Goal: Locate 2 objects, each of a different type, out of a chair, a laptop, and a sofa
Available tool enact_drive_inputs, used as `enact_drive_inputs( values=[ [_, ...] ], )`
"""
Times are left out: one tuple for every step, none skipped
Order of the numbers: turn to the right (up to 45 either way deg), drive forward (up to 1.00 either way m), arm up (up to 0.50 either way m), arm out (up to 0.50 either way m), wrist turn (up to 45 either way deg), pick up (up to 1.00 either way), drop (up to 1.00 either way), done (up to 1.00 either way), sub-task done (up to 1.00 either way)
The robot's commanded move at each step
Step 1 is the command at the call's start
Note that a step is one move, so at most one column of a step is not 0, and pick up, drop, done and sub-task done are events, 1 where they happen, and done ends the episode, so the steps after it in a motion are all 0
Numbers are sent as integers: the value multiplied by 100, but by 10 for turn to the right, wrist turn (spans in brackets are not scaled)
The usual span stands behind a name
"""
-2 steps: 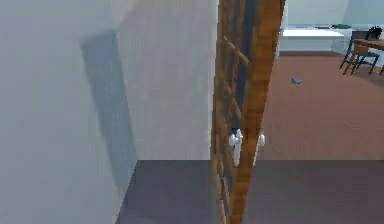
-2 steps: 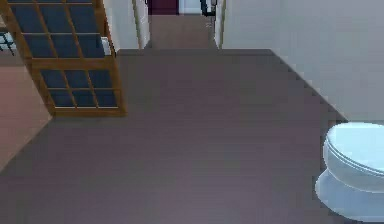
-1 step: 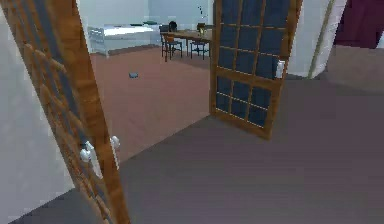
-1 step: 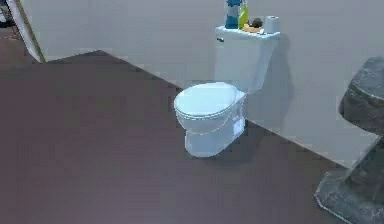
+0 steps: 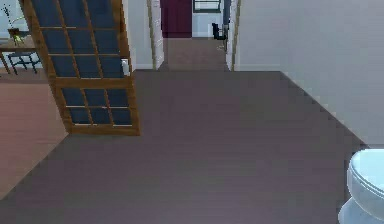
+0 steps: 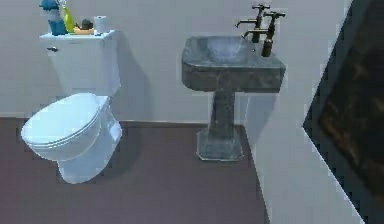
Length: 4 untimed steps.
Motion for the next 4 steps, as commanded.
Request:
enact_drive_inputs(
  values=[
    [0, 5, 0, 0, 0, 0, 0, 0, 0],
    [-300, 0, 0, 0, 0, 0, 0, 0, 0],
    [0, 95, 0, 0, 0, 0, 0, 0, 0],
    [-360, 0, 0, 0, 0, 0, 0, 0, 0]
  ],
)
